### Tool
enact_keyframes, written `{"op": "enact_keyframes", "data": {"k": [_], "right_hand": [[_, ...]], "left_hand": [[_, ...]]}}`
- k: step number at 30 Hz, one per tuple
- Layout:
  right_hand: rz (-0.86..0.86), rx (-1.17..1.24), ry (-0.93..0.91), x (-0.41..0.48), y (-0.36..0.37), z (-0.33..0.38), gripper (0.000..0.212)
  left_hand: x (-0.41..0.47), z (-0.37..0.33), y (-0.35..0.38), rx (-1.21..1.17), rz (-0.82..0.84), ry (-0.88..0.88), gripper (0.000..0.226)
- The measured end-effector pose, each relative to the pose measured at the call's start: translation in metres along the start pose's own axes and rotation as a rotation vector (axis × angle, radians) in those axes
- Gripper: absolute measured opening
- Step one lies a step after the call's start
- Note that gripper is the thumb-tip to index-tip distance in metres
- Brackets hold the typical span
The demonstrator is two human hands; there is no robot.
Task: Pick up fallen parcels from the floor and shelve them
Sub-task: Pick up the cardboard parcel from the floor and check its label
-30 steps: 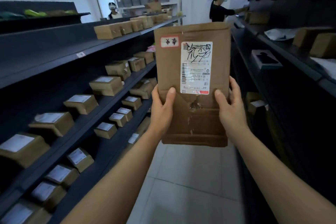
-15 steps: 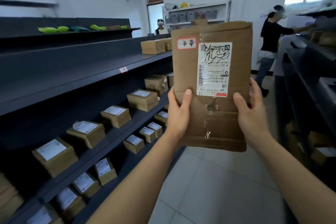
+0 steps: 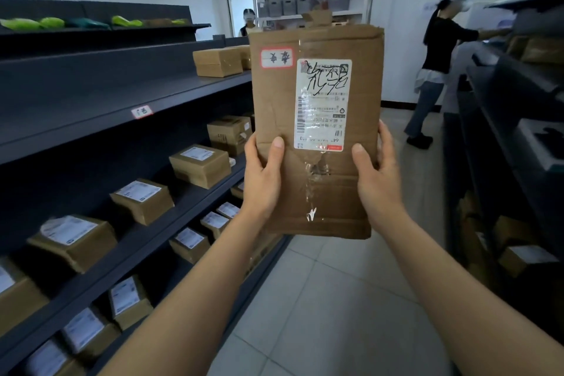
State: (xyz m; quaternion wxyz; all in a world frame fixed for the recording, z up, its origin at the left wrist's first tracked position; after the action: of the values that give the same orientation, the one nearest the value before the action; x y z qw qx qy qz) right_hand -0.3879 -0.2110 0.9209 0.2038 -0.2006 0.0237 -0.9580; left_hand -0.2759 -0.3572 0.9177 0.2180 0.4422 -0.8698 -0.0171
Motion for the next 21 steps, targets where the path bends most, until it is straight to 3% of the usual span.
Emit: {"op": "enact_keyframes", "data": {"k": [10,21], "right_hand": [[-0.092,-0.037,0.022,0.091,-0.074,-0.054,0.055],[-0.326,-0.169,0.065,0.153,-0.145,-0.1,0.058]], "left_hand": [[0.053,0.062,0.117,-0.052,0.086,-0.045,0.062],[0.103,0.118,0.232,-0.145,0.329,-0.123,0.054]]}}
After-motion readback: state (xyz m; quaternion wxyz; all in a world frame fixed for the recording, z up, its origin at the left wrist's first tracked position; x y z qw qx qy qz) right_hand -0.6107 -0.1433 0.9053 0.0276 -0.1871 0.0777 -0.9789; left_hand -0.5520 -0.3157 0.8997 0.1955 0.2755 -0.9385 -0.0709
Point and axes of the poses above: each hand's wrist, its own x-axis towards the middle knuckle, its own y-axis out of the palm, z = x × y, the point moved 2 cm from there along x, towards the middle knuckle, and after that the axes turned 13 degrees about -x, right-handed, at the moved point
